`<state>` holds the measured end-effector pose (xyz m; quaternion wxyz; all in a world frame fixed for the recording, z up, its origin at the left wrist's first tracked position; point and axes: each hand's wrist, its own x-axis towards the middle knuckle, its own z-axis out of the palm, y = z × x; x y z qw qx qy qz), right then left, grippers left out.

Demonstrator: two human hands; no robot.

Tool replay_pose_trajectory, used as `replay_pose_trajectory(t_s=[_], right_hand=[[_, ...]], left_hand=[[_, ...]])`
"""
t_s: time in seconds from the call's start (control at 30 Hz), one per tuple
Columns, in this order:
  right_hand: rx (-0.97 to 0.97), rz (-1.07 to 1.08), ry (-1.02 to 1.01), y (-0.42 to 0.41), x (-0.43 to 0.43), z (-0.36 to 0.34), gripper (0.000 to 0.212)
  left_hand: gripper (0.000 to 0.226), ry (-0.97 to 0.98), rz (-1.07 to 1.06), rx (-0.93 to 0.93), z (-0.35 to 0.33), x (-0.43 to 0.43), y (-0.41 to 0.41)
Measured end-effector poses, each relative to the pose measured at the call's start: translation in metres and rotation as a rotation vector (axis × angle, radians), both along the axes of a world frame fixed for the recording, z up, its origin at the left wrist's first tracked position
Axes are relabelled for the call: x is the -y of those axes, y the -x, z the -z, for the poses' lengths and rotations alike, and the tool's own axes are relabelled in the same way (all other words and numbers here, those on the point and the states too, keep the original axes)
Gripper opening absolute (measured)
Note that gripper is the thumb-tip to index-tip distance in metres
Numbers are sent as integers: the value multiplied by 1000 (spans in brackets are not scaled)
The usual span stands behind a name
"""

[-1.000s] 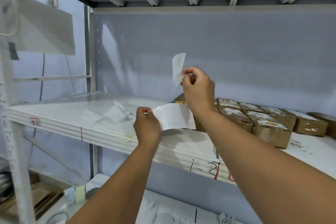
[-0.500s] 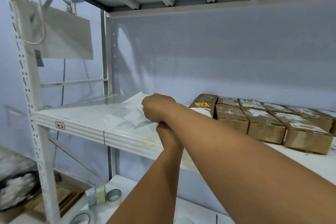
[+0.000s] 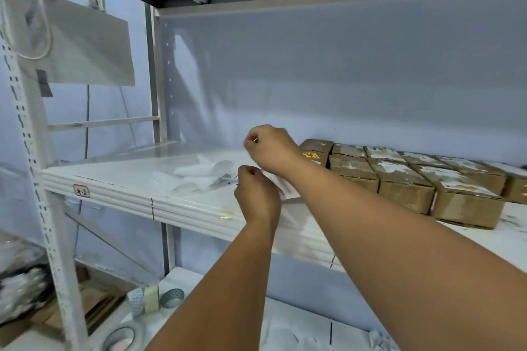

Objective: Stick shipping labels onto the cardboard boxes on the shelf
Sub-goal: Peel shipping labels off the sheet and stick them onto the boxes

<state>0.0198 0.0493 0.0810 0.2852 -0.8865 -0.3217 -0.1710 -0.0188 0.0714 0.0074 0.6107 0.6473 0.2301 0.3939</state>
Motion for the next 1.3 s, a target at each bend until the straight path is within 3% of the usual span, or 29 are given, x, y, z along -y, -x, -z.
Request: replay_pose_trajectory(t_s=[0.13, 0.27, 0.43, 0.53, 0.6, 0.83, 0.9, 0.97, 1.07, 1.13, 1.23, 1.3], right_hand=[[47, -30, -83, 7, 58, 14, 32], [326, -24, 19, 22, 101, 47, 36], [512, 11, 155, 31, 122, 70, 53], [746, 82, 91, 34, 126, 67, 40], [790, 114, 15, 39, 130, 60, 32], [727, 183, -86, 46, 171, 44, 22], [594, 242, -127, 48, 191, 40, 18], [332, 272, -276, 48, 210, 34, 15], [-75, 195, -750, 50, 234, 20, 13], [-242, 126, -972, 48, 250, 13, 19], [-278, 103, -1048, 44, 272, 9, 15], [-261, 102, -1018, 39, 286, 10, 16]], left_hand=[[17, 54, -27, 13, -4, 4, 4], [17, 63, -4, -15, -7, 5, 8], [15, 109, 64, 0, -6, 3, 10], [20, 157, 155, 4, -9, 10, 14], [21, 249, 225, 23, -13, 16, 17], [9, 587, 526, -63, -42, 51, 27], [11, 583, 593, -71, -50, 58, 29], [14, 586, 589, -45, -55, 66, 29], [9, 302, 554, -17, -57, 89, 25], [9, 71, 569, 34, -54, 111, 21], [14, -114, 634, 107, -51, 144, 17], [13, -132, 668, 128, -50, 163, 11]])
